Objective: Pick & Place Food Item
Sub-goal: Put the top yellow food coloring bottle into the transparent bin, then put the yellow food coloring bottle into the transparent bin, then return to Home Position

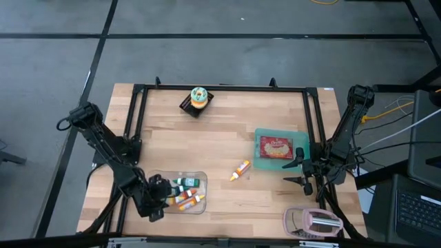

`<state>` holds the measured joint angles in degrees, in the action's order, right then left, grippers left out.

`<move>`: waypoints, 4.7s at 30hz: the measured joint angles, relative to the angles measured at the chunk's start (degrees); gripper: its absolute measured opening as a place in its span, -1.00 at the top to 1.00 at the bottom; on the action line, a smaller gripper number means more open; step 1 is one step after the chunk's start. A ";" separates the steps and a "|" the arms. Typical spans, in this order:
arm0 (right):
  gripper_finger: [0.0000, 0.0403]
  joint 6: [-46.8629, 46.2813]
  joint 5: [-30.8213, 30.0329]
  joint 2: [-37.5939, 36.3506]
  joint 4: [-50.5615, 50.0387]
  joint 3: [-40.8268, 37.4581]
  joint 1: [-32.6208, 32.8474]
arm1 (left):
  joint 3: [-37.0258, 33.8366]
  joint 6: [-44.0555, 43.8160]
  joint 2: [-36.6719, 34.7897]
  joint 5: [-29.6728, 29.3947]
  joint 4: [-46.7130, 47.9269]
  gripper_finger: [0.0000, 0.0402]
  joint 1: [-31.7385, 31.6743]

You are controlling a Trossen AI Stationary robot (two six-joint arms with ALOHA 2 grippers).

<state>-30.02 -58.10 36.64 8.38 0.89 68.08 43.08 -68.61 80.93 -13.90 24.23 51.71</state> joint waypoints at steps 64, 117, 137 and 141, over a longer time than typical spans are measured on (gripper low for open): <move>-0.11 -2.40 -2.36 0.02 -2.41 0.00 0.01 | 49.26 43.68 43.94 6.39 2.22 -0.20 -43.67; -0.11 -4.13 -1.29 0.02 -3.06 0.00 0.00 | 29.67 17.22 8.33 1.83 32.02 0.30 -10.12; -0.11 -4.04 -2.10 0.02 -3.21 0.00 0.00 | 14.66 4.79 5.76 -6.06 24.21 -0.47 -7.44; -0.11 -4.04 -2.10 0.02 -3.17 0.00 0.00 | 17.89 10.17 2.53 -17.86 23.80 -0.48 -6.73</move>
<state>-34.06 -60.21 36.67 5.22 0.89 68.07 60.97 -58.44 83.46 -31.76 48.03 44.98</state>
